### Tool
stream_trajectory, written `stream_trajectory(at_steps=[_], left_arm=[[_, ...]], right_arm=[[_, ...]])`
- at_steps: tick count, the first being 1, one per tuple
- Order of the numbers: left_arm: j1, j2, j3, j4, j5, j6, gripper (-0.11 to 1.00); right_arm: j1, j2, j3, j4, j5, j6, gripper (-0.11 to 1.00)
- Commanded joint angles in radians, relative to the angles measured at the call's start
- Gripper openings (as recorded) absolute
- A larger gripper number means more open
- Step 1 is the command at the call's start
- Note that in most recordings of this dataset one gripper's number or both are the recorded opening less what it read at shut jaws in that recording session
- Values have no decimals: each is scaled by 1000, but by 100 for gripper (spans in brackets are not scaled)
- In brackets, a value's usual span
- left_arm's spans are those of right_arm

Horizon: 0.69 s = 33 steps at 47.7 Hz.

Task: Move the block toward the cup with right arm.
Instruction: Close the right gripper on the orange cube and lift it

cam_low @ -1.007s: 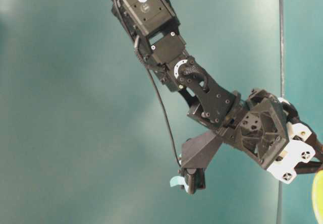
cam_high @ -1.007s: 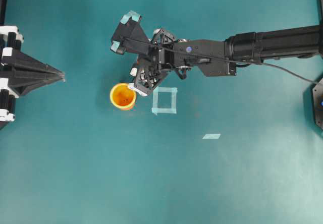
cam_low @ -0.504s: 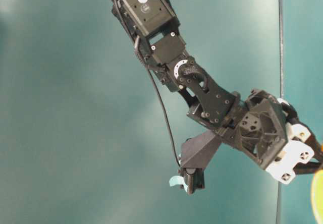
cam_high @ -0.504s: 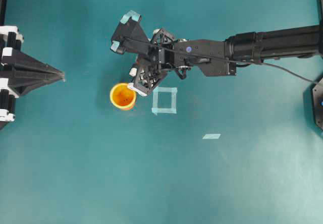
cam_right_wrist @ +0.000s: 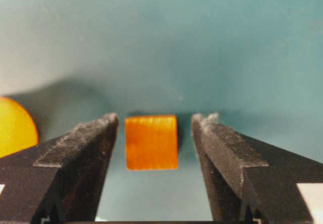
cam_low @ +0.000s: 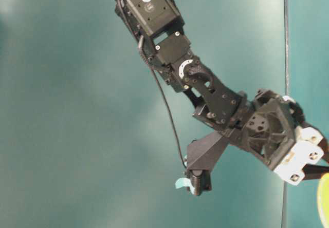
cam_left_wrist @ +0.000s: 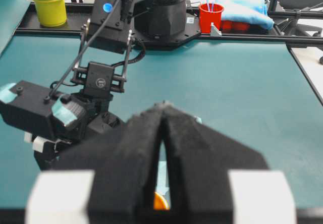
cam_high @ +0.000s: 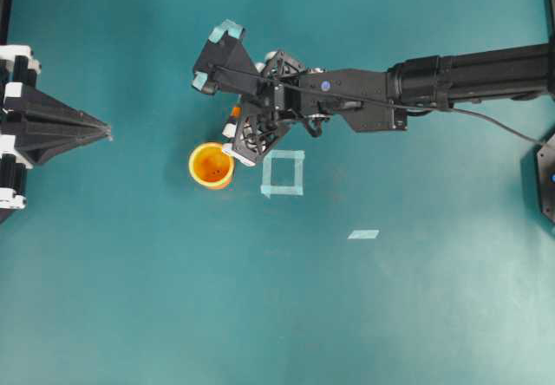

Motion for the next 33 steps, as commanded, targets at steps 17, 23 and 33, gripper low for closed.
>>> stream_trajectory(at_steps=[17, 23, 33], left_arm=[[0, 9, -28, 3, -5, 2, 0], [0, 9, -28, 3, -5, 2, 0], [0, 8, -29, 2, -6, 2, 0]], right_arm=[[0, -34, 0, 2, -2, 3, 45], [3, -63, 0, 2, 3, 3, 39], [14, -150, -2, 2, 46, 3, 39]])
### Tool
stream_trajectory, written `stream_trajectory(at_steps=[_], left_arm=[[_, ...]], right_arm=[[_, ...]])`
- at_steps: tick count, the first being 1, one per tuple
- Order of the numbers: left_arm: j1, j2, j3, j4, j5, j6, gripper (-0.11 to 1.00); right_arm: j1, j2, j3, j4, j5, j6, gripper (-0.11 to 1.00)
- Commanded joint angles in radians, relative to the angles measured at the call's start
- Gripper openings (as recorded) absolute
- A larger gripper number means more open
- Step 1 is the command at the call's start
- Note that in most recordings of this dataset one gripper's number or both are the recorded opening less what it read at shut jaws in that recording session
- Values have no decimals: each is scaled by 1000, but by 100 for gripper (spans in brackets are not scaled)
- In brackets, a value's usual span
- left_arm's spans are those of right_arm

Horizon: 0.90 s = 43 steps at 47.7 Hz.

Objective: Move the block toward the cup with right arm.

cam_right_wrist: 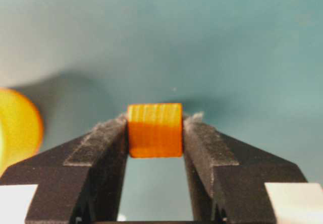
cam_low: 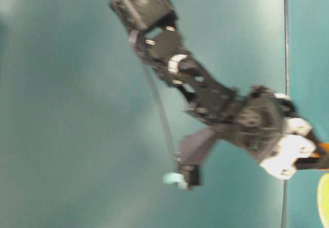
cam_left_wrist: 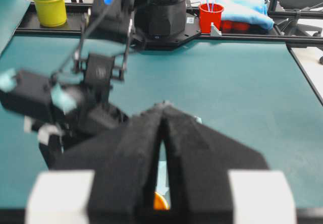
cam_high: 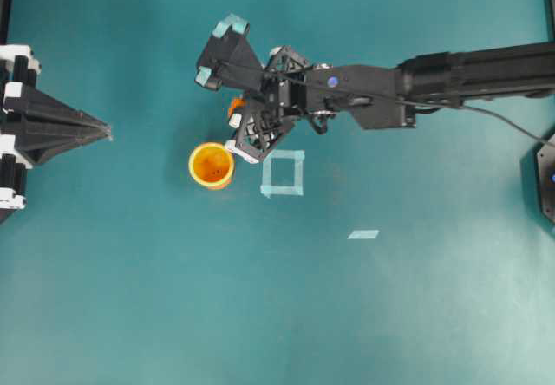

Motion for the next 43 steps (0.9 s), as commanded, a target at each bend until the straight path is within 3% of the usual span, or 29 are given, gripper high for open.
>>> stream_trajectory(at_steps=[1, 15, 28, 43], left_arm=[[0, 8, -28, 3, -5, 2, 0], [0, 9, -28, 3, -6, 6, 0], [0, 9, -28, 2, -5, 6, 0], [0, 9, -29, 2, -5, 6, 0]], right_arm=[[11, -89, -9, 2, 15, 0, 39], [60, -187, -17, 6, 44, 2, 39], [115, -186, -54, 11, 38, 2, 39], [126, -161, -101, 11, 37, 2, 39]])
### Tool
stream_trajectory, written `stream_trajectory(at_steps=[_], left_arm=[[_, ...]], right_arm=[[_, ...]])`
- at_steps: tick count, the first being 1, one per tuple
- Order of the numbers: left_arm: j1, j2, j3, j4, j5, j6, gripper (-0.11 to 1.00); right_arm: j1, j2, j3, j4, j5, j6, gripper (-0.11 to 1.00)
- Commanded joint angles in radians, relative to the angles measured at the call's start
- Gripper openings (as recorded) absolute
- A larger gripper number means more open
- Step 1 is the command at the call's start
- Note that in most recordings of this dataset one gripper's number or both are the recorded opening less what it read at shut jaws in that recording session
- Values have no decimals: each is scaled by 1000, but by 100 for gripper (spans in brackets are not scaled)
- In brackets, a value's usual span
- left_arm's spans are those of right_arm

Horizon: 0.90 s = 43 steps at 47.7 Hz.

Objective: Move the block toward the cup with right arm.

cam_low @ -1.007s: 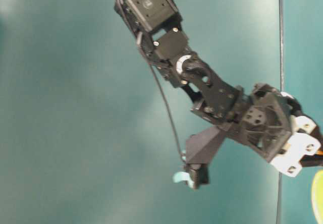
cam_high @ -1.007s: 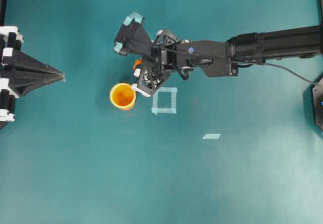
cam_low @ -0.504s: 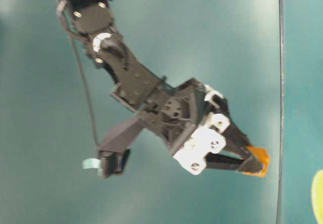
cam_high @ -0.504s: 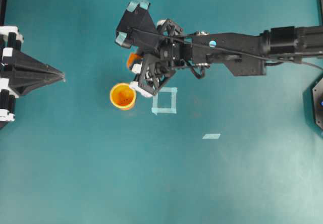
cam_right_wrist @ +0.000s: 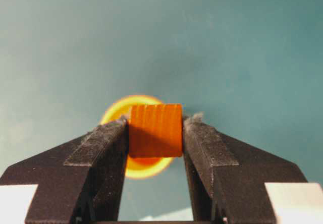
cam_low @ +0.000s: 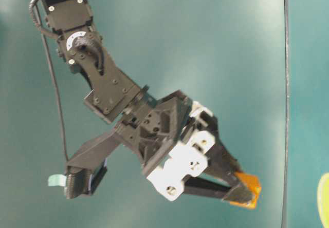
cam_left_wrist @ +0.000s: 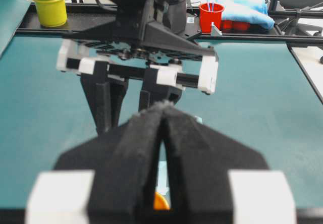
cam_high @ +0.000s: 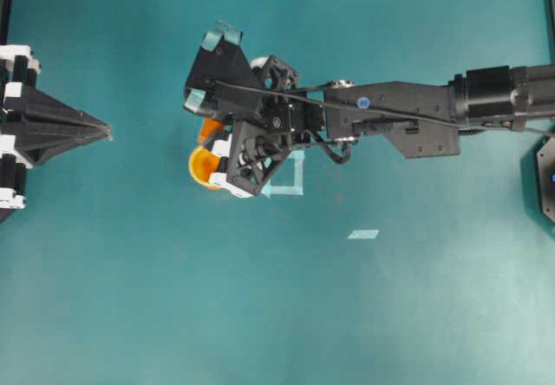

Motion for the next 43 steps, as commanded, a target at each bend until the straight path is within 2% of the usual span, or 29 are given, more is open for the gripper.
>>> stream_trajectory(at_steps=[1, 15, 43], left_arm=[[0, 9, -29, 2, -3, 2, 0], [0, 9, -29, 3, -3, 0, 0], [0, 8, -28, 2, -3, -2, 0]], right_arm=[[2, -14, -40, 2, -8, 2, 39], [6, 23, -101, 2, -8, 0, 39], [21, 28, -95, 2, 44, 0, 39]])
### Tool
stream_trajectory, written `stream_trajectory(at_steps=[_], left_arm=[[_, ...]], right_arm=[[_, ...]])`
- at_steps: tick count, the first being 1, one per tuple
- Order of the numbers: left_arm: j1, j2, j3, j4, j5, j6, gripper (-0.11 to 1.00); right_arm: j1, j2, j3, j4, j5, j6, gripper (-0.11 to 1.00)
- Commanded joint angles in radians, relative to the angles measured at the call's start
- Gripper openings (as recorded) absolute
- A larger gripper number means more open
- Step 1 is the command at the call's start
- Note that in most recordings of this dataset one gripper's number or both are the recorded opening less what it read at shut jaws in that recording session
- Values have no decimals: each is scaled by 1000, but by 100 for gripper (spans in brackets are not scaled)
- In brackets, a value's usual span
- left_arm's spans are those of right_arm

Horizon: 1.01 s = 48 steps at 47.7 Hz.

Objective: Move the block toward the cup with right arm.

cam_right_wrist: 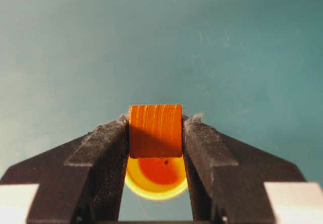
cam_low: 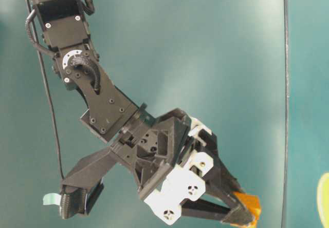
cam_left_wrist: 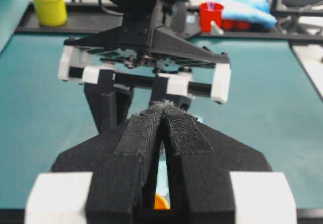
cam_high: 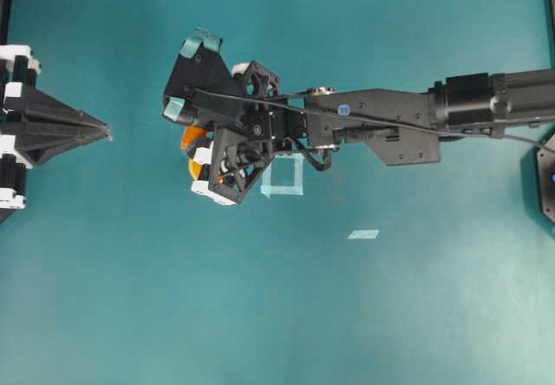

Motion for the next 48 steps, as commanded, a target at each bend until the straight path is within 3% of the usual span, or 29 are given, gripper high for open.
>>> stream_trajectory(at_steps=[1, 48], left_arm=[[0, 8, -29, 2, -5, -2, 0], [0, 8, -29, 0, -5, -2, 0]], right_arm=[[3, -23, -21, 2, 6, -2, 39], [9, -21, -15, 2, 34, -2, 39]])
